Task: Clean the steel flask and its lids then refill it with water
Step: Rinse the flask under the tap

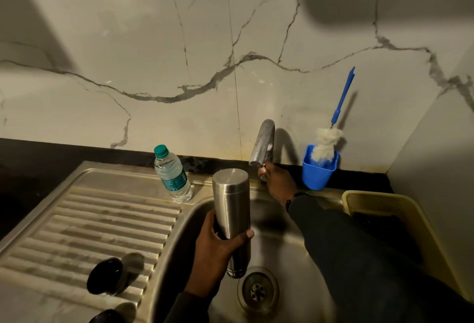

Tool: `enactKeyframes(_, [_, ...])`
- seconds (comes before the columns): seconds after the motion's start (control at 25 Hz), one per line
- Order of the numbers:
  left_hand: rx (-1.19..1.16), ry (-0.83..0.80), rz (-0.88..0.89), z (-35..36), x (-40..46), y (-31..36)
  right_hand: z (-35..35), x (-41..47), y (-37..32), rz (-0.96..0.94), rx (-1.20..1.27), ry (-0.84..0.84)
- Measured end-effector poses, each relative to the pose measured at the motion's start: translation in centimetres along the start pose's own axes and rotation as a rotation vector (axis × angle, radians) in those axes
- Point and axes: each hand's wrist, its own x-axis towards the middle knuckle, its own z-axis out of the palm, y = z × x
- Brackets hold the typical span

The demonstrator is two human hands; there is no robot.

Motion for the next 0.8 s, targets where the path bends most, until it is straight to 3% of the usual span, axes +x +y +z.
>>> enactKeyframes(0.2, [0.034,-0.001,-0.002,0.1,0.2,-0.5,-0.4,0.0,0.2,-0.091,-0.123,-0.019])
enactKeyframes(0.52, [0.039,0.005,0.000,-0.1,0.2,-1.2,-0.1,0.3,0.1,-0.050,-0.155,-0.038])
enactKeyframes(0.64, [0.039,-0.010,0.002,0.1,0.1,-1.3,-0.4,-0.1,-0.2,-0.042,-0.011,-0.080])
enactKeyframes(0.8, [0.015,-0.029,-0.003,0.2,0.0,-1.9,-0.6,-5.0,-1.0,0.110,0.570,0.130])
